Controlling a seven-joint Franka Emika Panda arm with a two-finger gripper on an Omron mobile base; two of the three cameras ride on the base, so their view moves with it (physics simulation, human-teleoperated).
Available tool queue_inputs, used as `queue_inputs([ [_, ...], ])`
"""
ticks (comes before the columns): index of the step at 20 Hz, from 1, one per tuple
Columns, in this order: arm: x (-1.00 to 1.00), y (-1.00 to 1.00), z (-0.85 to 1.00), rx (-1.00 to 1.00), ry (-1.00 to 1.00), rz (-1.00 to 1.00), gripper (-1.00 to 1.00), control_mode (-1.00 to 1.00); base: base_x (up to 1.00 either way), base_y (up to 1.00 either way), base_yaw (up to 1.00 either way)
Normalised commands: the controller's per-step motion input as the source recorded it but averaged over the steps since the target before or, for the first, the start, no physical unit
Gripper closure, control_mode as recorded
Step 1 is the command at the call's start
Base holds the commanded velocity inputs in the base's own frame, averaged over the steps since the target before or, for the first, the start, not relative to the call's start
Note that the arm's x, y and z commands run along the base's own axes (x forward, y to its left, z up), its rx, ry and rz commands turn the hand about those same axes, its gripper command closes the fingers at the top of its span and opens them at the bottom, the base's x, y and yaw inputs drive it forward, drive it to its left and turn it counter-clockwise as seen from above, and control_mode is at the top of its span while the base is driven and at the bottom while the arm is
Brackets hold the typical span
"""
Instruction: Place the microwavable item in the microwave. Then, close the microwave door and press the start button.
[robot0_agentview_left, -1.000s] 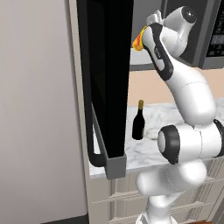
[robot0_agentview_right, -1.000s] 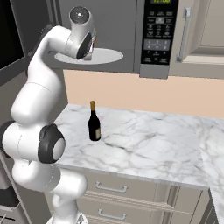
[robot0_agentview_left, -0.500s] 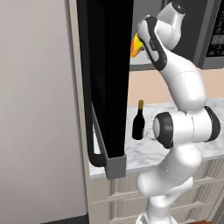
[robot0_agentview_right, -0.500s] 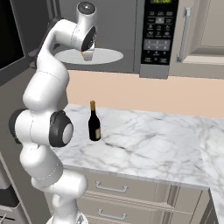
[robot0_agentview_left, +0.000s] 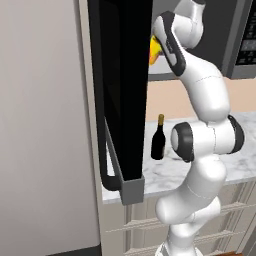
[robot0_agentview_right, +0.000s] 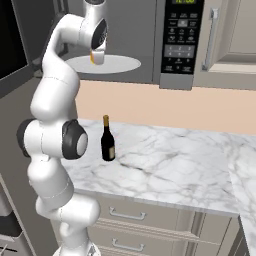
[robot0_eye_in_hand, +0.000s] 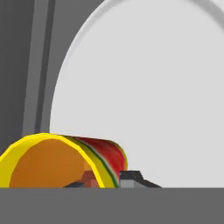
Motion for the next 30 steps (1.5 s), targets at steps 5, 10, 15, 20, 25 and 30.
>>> queue_inputs([
  [5,0.02,0.31,-0.10,-0.09,0.00,0.00,-1.00,-1.00,0.00,0.00,0.00],
  [10,0.00,0.13,0.00,-0.04,-0.06,0.00,-1.00,-1.00,0.00,0.00,0.00],
  [15,0.00,0.00,0.08,0.00,-0.15,0.00,-1.00,-1.00,0.00,0.00,0.00],
  [20,-0.16,0.00,0.21,0.00,-0.26,0.00,-1.00,-1.00,0.00,0.00,0.00],
  [25,-0.84,0.00,0.14,0.00,-0.40,0.00,-1.00,-1.00,0.00,0.00,0.00],
  [30,-1.00,0.01,-0.38,-0.03,-0.33,0.00,-1.00,-1.00,0.00,0.00,0.00],
])
